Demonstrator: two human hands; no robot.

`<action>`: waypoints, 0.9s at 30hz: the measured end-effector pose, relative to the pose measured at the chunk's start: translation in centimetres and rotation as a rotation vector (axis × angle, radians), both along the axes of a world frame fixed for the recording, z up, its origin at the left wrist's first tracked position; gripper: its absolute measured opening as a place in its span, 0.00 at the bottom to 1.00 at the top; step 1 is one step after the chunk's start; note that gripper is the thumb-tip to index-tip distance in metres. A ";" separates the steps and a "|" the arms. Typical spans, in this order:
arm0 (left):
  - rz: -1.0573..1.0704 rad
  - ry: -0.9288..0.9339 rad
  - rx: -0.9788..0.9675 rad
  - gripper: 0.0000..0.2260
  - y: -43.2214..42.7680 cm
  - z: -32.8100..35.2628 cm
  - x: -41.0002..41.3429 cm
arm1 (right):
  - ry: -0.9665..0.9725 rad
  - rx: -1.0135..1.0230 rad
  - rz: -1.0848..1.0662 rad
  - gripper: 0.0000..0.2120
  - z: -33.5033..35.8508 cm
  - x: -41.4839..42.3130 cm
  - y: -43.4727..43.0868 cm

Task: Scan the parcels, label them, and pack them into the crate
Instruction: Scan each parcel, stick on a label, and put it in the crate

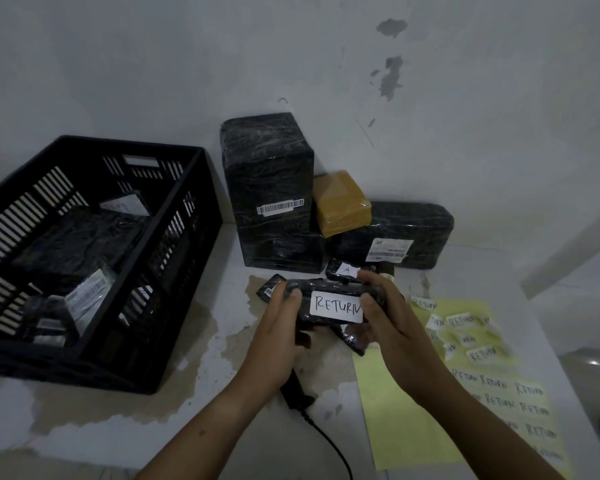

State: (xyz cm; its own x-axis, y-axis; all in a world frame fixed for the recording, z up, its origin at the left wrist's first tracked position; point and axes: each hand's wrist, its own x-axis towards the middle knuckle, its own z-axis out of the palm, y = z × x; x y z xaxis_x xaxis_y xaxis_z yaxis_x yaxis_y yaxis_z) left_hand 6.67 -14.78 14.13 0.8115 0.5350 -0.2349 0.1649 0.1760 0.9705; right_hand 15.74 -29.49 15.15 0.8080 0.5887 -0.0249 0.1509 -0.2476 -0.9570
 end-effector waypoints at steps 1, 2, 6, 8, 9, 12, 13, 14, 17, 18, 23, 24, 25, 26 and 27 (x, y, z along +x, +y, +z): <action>-0.015 -0.008 -0.009 0.18 0.3 -0.1 -0.1 | 0.013 0.008 -0.007 0.21 -0.2 0.0 0.0; -0.034 -0.026 0.014 0.19 0.5 -0.1 -0.2 | -0.005 -0.001 -0.016 0.22 -0.4 0.1 -0.1; -0.044 -0.065 0.171 0.14 1.1 -0.2 -0.5 | -0.107 -0.074 -0.035 0.19 -0.6 0.1 0.8; -0.027 -0.055 0.171 0.13 1.3 -0.4 -0.4 | -0.150 -0.109 -0.058 0.18 -1.0 0.1 1.4; -0.014 -0.042 0.160 0.12 1.4 -0.6 -0.4 | -0.168 -0.117 -0.071 0.18 -1.2 0.1 1.6; -0.010 -0.034 0.140 0.10 1.8 -0.9 -0.6 | -0.202 -0.130 -0.082 0.15 -1.2 0.0 2.0; -0.011 -0.032 0.125 0.09 2.0 -0.9 -0.8 | -0.189 -0.123 -0.077 0.15 -1.2 0.0 2.2; -0.023 -0.026 0.120 0.08 2.3 -1.0 -0.9 | -0.160 -0.110 -0.069 0.14 -1.2 0.0 2.3; -0.093 -0.025 0.258 0.10 4.1 -0.3 -1.6 | -0.128 -0.106 -0.062 0.14 -1.1 -0.1 3.0; -0.111 -0.030 0.325 0.13 5.0 0.2 -2.0 | -0.131 -0.113 -0.072 0.14 -1.1 -0.1 3.3; -0.078 0.001 0.742 0.15 12.4 1.7 -6.4 | -0.030 -0.070 -0.097 0.10 -0.8 0.6 5.6; -0.056 0.009 0.879 0.14 14.0 1.8 -7.9 | -0.007 -0.071 -0.092 0.10 -0.7 0.8 5.8; -0.022 0.025 0.999 0.14 15.7 2.0 -9.7 | 0.002 -0.068 -0.073 0.10 -0.5 1.0 6.5; 0.014 0.050 1.090 0.13 17.5 2.0 -11.7 | 0.007 -0.066 -0.051 0.10 -0.4 1.1 7.2; 0.035 0.083 1.162 0.12 19.3 1.6 -13.7 | 0.013 -0.059 -0.033 0.10 -0.3 1.1 8.1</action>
